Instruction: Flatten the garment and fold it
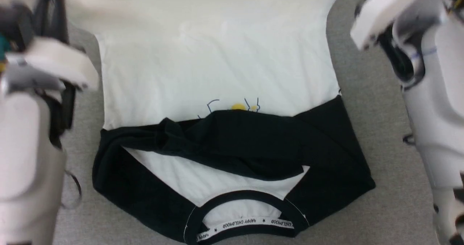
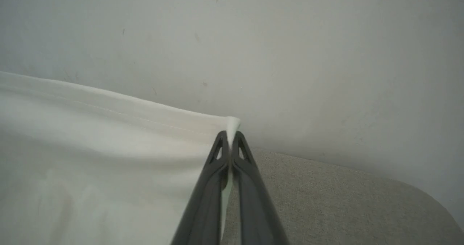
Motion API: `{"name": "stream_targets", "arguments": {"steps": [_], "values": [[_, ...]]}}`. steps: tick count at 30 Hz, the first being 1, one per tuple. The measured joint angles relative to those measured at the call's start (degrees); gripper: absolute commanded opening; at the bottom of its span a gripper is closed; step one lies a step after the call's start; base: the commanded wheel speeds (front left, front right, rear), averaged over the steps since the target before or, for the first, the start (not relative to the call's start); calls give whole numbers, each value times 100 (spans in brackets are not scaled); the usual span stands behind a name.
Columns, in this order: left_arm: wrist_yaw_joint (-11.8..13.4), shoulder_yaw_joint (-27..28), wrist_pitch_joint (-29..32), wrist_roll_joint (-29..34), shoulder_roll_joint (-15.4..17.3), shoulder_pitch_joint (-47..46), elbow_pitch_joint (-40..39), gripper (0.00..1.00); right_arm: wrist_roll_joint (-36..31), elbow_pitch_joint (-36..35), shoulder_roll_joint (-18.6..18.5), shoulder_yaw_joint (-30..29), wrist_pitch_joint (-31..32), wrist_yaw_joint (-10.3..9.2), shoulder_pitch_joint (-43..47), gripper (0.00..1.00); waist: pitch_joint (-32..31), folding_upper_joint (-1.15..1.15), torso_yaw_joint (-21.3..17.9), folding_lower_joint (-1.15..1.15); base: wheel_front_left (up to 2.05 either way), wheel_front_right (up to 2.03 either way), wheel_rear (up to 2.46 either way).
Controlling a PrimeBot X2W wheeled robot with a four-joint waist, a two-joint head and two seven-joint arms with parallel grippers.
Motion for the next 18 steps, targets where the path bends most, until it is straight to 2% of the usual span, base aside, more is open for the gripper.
{"name": "stream_targets", "arguments": {"steps": [8,18], "values": [[290,-38,65,-185,-158,1885,-1147,0,214,-1574,-453,-108,255,0,1864,0,-800,0,45,-1,0,0,0],[520,-81,-151,-508,-438,3661,-1905,0,8,-3314,-394,-739,1098,0,4196,0,-1428,0,173,-1,0,0,0]]}}
